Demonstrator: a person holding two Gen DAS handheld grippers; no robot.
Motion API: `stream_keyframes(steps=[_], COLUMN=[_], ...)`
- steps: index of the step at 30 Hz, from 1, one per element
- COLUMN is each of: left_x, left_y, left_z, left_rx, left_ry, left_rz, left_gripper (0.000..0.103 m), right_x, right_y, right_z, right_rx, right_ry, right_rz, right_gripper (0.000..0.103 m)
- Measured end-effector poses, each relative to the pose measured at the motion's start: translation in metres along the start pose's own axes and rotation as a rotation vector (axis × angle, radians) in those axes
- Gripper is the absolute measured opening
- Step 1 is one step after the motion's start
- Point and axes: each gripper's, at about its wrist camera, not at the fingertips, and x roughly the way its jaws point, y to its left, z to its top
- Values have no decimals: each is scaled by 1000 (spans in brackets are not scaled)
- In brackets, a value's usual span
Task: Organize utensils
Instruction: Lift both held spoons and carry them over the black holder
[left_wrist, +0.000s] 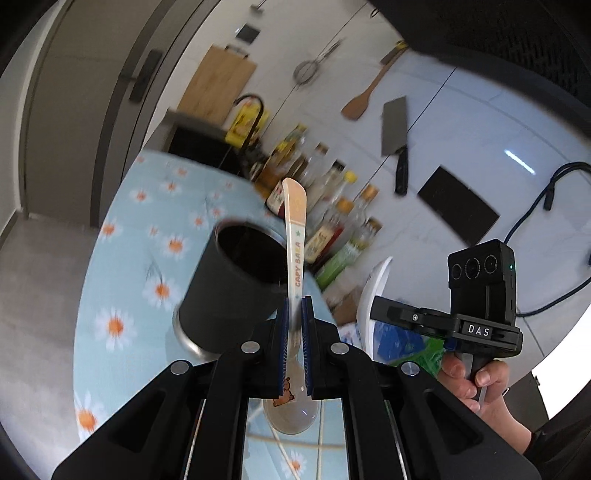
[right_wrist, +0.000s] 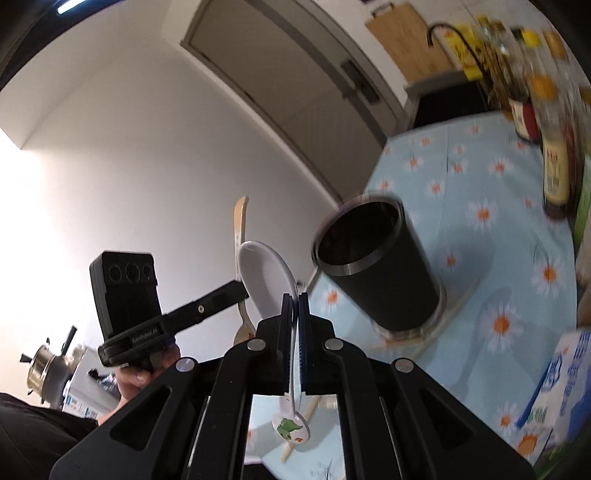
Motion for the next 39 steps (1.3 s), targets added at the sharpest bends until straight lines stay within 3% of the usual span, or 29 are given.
stream_keyframes(steps=[6,16,30,39], left_x=[3,22,62,81], left_y=[-2,-4,13,28], left_z=[37,72,79,70], left_rx=[68,155,201,172], left_ry=[-68,-179,-203,-131], left_rz=[-18,-76,-70,-50], left_gripper=[6,6,6,7], right_x=[2,7,36,55], right_y=[10,4,-18,-33], right_z=[34,75,87,81], right_rx=[-28,-24,-47,-23], right_ry=[-112,-307,-377,-333], right_rz=[-29,-110,-214,-252], right_gripper=[4,4,4,9])
